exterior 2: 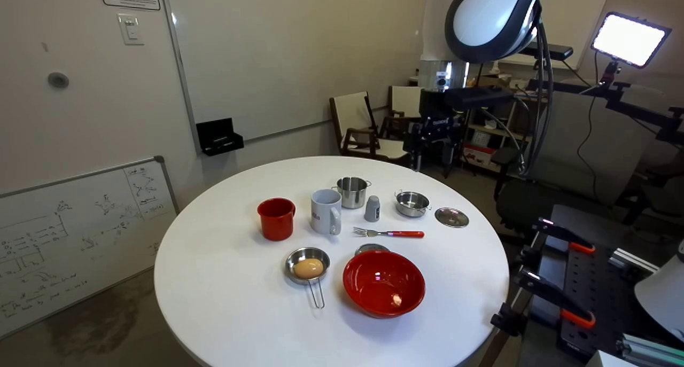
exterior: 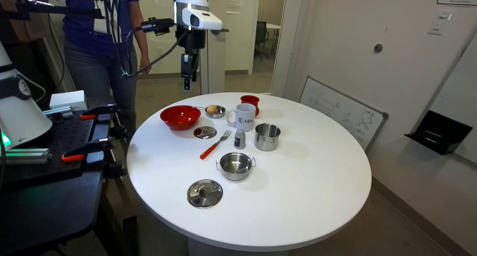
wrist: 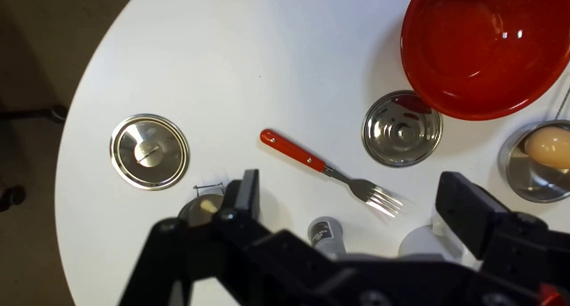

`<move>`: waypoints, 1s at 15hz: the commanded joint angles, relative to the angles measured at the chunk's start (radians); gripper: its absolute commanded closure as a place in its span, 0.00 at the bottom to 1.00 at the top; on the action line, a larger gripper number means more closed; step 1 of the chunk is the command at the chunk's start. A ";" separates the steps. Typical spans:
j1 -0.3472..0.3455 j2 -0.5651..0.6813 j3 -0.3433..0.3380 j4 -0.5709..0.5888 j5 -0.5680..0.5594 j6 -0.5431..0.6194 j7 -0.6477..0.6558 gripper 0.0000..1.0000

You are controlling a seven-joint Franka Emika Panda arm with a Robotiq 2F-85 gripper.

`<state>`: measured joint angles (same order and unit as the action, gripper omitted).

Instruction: Put the left lid on the silver pot closest to you

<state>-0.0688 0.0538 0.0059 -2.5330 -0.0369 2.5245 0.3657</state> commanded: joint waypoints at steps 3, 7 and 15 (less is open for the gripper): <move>0.032 0.130 -0.008 0.060 0.077 0.119 -0.011 0.00; 0.048 0.235 0.018 0.111 0.189 0.174 -0.052 0.00; 0.123 0.441 -0.018 0.242 0.215 0.255 0.077 0.00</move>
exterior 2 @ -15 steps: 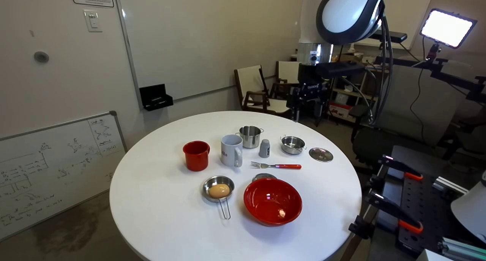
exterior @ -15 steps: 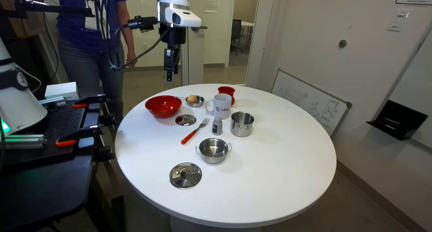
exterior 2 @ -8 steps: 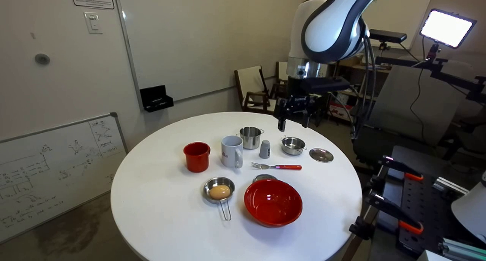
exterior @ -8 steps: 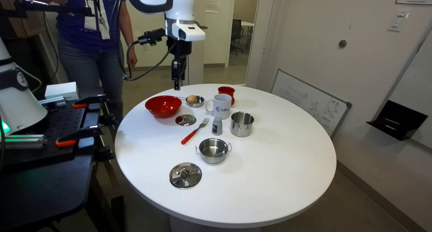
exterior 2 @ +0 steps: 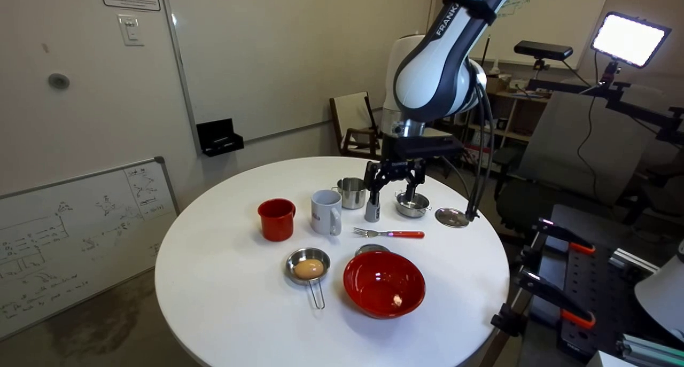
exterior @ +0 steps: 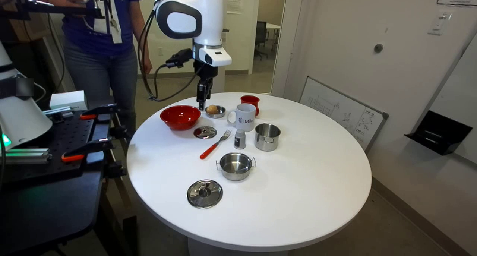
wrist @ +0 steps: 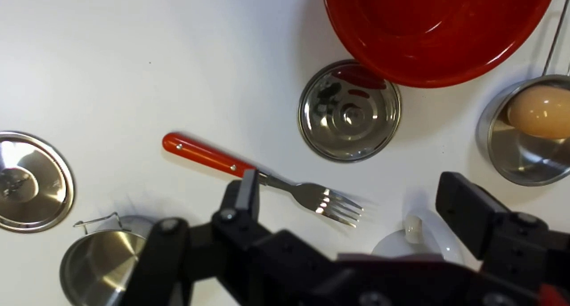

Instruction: Put the left lid on the silver pot closest to you

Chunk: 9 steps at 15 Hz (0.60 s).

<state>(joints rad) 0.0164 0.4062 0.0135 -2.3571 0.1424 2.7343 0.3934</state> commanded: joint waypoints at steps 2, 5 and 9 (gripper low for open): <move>0.048 0.138 -0.030 0.101 0.059 0.056 0.077 0.00; 0.045 0.209 -0.017 0.146 0.101 0.053 0.089 0.00; 0.035 0.281 0.004 0.196 0.162 0.031 0.084 0.00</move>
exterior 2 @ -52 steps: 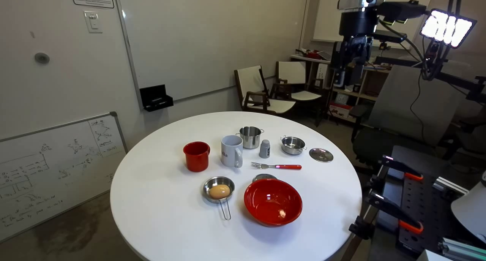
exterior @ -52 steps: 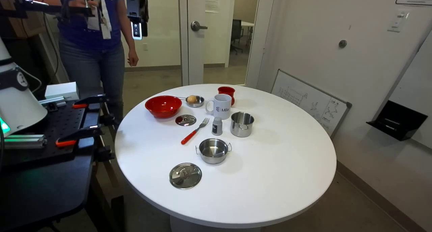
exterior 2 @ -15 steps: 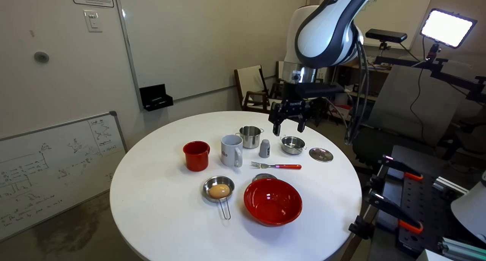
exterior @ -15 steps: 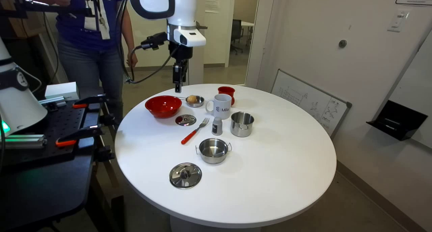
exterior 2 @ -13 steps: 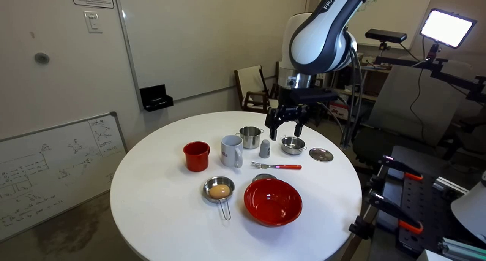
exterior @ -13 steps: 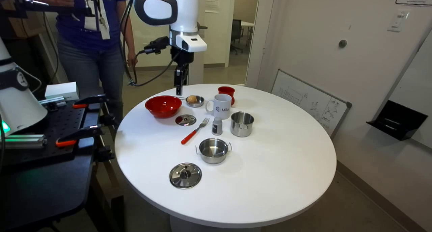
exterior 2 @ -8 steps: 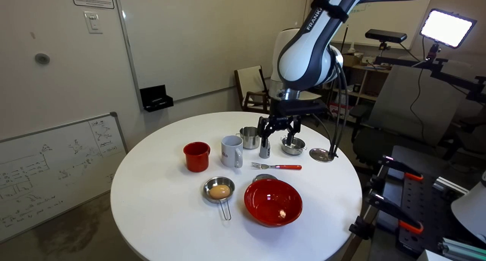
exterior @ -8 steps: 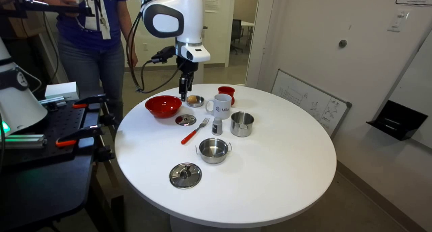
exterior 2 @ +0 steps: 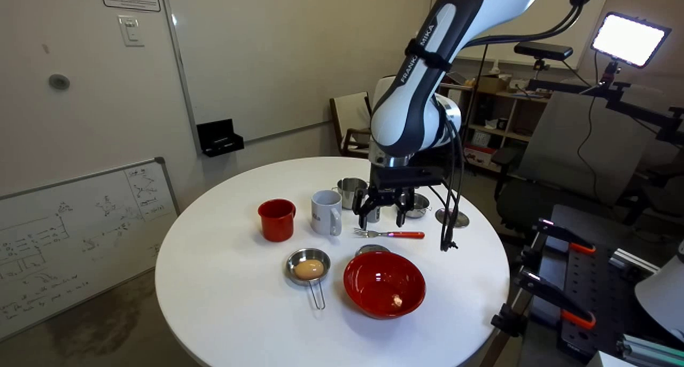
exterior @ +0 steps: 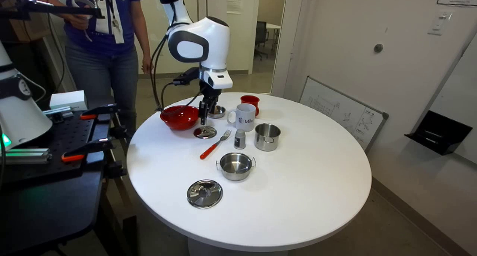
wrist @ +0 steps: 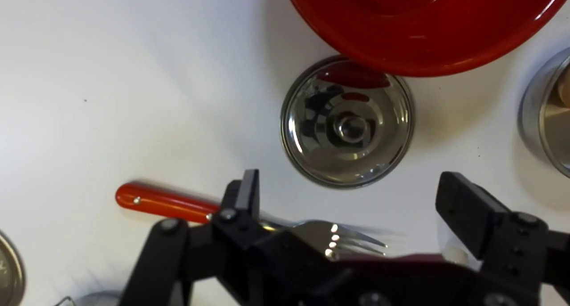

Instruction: Put the left lid on the silver pot closest to you

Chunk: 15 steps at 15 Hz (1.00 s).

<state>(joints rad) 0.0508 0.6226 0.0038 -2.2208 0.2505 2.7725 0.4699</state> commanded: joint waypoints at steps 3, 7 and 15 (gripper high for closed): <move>-0.006 0.110 0.030 0.088 0.092 -0.012 0.004 0.00; 0.001 0.146 0.037 0.109 0.127 -0.012 0.013 0.00; 0.010 0.165 0.024 0.114 0.152 -0.012 0.046 0.01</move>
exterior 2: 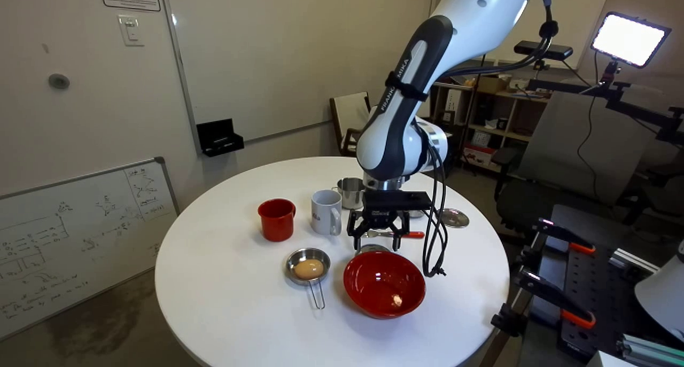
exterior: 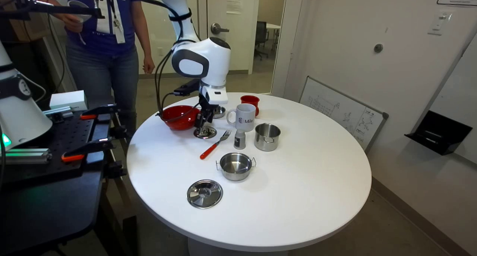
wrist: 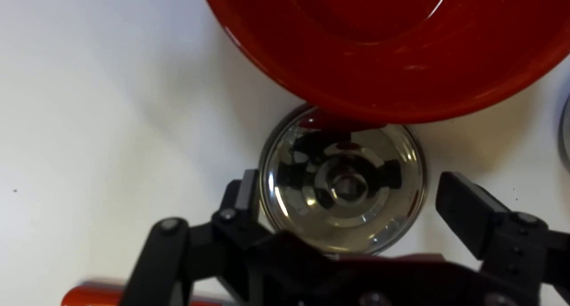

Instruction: Put the left lid on the silver pot closest to you

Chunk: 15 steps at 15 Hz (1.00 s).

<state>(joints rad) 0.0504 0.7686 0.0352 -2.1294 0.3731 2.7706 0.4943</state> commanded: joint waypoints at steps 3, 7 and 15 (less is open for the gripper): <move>0.012 0.022 -0.010 0.022 0.035 -0.009 0.034 0.28; 0.015 0.023 -0.015 0.023 0.039 -0.011 0.051 0.57; 0.016 0.012 -0.019 0.026 0.039 -0.015 0.072 0.91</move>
<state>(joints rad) 0.0512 0.7670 0.0285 -2.1192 0.3900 2.7674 0.5499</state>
